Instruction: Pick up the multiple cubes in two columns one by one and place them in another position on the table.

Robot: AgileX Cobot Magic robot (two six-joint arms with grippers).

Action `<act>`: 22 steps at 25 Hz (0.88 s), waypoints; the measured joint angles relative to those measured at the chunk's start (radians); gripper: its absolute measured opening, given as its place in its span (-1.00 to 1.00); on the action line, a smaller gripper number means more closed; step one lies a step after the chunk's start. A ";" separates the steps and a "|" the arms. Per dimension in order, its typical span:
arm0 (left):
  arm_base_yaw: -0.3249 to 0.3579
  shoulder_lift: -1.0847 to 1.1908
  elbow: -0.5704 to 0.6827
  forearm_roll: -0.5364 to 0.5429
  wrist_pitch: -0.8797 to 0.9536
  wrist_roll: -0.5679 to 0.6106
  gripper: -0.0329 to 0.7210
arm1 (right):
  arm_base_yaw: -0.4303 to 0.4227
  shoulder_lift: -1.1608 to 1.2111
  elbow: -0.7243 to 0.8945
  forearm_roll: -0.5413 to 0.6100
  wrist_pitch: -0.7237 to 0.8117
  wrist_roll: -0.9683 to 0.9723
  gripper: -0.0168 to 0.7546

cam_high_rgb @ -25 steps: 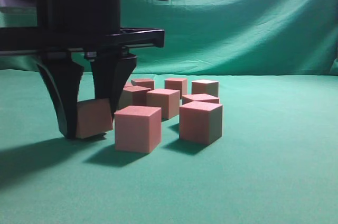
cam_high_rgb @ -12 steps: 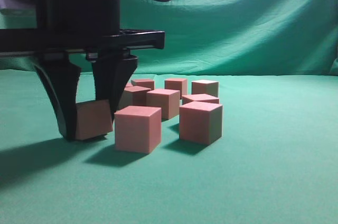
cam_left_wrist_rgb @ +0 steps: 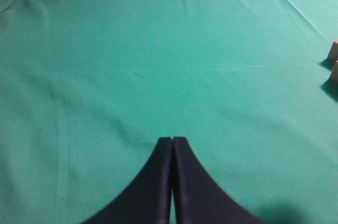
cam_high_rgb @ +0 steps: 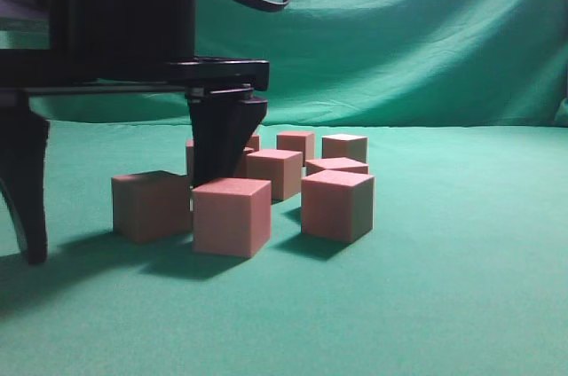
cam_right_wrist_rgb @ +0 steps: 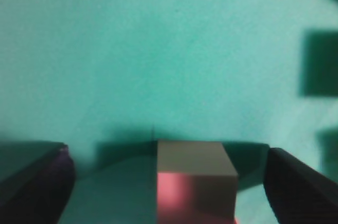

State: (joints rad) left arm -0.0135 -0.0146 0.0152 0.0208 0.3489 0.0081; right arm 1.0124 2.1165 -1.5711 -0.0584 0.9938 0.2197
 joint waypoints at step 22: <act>0.000 0.000 0.000 0.000 0.000 0.000 -0.91 | 0.000 -0.165 -0.601 -0.137 0.258 -0.053 -0.96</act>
State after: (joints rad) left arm -0.0135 -0.0146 0.0152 0.0208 0.3489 0.0081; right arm 1.0124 1.9512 -2.1719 -0.1952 1.2520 0.1664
